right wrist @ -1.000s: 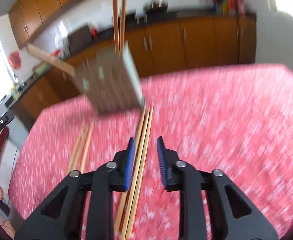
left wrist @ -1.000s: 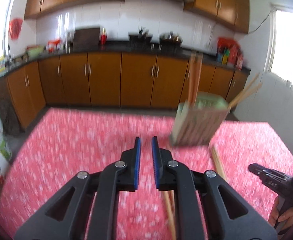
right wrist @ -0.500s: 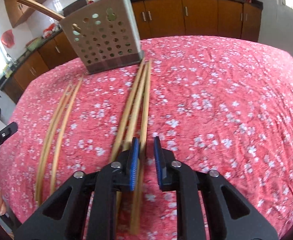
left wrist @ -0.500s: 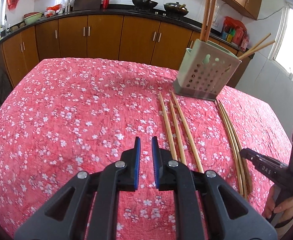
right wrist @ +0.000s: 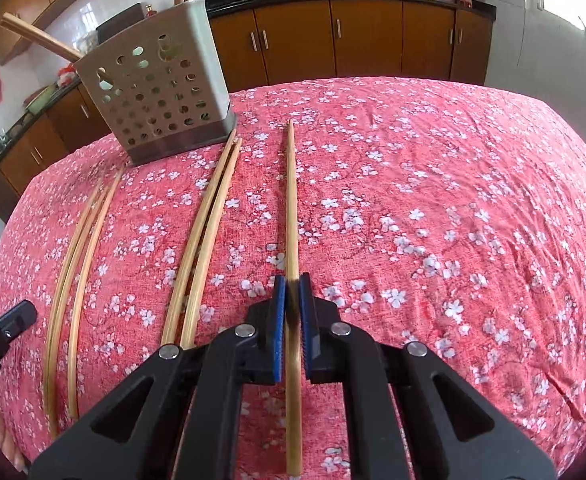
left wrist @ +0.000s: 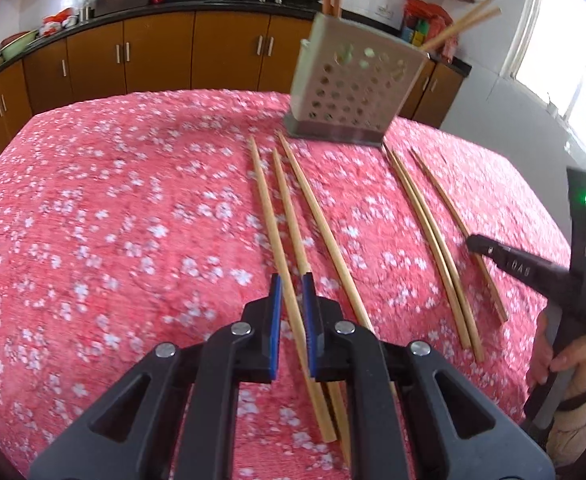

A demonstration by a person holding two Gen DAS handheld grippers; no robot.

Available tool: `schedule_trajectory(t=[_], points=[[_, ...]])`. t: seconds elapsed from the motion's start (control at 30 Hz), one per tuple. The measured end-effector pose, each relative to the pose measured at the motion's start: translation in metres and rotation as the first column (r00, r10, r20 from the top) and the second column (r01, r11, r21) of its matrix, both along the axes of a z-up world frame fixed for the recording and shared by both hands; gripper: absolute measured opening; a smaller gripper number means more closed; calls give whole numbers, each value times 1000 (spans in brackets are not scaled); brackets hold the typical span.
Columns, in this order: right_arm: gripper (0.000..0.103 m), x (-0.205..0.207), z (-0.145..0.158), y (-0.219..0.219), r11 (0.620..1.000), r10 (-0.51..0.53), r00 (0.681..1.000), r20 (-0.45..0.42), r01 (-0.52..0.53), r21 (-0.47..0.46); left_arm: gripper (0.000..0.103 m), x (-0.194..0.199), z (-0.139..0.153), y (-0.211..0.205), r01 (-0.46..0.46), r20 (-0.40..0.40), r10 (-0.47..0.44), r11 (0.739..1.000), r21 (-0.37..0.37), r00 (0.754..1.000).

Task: Organize utensils
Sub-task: 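Lower the right gripper onto a third chopstick and close while the left gripper grasps one, then hold the grasped chopsticks on the cloth with both grippers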

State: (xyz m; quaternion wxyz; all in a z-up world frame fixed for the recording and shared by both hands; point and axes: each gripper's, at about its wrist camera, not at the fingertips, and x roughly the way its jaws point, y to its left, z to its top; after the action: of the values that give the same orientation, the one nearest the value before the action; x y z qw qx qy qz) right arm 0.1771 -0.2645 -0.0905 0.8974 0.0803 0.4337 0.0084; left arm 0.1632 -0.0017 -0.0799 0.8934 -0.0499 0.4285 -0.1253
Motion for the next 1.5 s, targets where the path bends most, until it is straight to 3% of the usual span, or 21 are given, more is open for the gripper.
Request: schedule_trajectory(t=[0.27,0.5,0.7,0.9,1.5], points=[[8,-5,0,-1,1000,7,1000,6,-7,-2,10,-1,-14,-10,4,-36,-2,998,64,999],[8,-12,2,2,1000,28,1000,9,-27,-12,8,14,-15,3,-78,-28,82,989,128,996],[8,-5,3,-10,1000,-4,1000,23,5,-31,8,37,-18,45,-172,-31,177,976,133,984],[8,13,5,-25,998,-46,999,23,47,-47,9,51,-18,70,-197,-19,200,975,102,980],[9,17,4,-29,998,-47,998,34,48,-30,9,45,-15,74,-206,-3,207,976,71,978]])
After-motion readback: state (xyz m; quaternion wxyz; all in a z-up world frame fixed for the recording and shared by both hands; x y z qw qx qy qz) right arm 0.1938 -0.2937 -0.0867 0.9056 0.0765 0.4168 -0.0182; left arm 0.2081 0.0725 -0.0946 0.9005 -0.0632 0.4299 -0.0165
